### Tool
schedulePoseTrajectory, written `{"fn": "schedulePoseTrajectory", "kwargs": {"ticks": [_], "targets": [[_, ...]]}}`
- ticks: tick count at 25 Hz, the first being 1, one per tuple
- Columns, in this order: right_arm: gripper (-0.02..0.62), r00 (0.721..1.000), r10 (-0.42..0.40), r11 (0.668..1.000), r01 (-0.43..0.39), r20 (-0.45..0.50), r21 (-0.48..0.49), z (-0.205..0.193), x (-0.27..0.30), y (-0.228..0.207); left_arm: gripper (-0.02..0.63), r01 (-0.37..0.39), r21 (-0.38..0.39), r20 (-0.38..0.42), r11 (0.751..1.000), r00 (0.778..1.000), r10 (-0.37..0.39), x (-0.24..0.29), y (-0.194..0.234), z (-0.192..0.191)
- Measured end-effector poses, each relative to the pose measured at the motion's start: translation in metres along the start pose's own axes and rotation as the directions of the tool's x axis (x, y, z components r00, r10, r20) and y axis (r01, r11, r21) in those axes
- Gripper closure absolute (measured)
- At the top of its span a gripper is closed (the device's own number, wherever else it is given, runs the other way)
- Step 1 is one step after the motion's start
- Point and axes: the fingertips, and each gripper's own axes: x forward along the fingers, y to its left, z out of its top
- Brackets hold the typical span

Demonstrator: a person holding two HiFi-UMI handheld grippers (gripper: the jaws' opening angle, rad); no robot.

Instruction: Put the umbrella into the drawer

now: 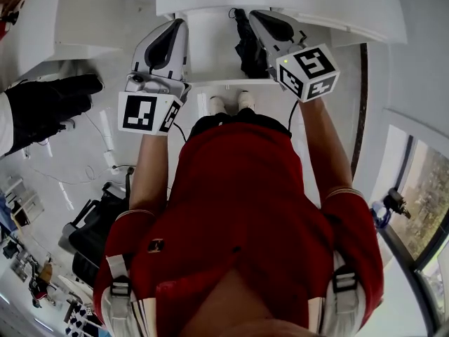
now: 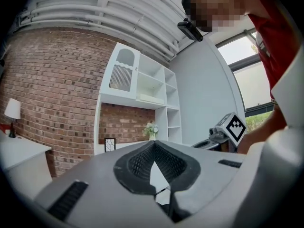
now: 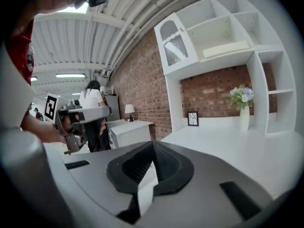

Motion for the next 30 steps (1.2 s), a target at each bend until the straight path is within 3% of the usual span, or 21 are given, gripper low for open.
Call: {"fn": "schedulePoseTrajectory", "kwargs": {"ticks": [12,30], "targets": [[0.597,0.971,0.094,0.994,-0.081,0.218,-0.068,0.066,-0.031,0.05,0.6,0.035,0.02,0.036,0.999,0.999,-0.035,-0.001,-0.02,0.017],[0.597,0.971,0.06,0.995,-0.039,0.229,-0.095,0.061,-0.048,0.063,0.6,0.07,0.018,0.048,0.997,0.996,-0.071,-0.007,-0.031,0.019]]}}
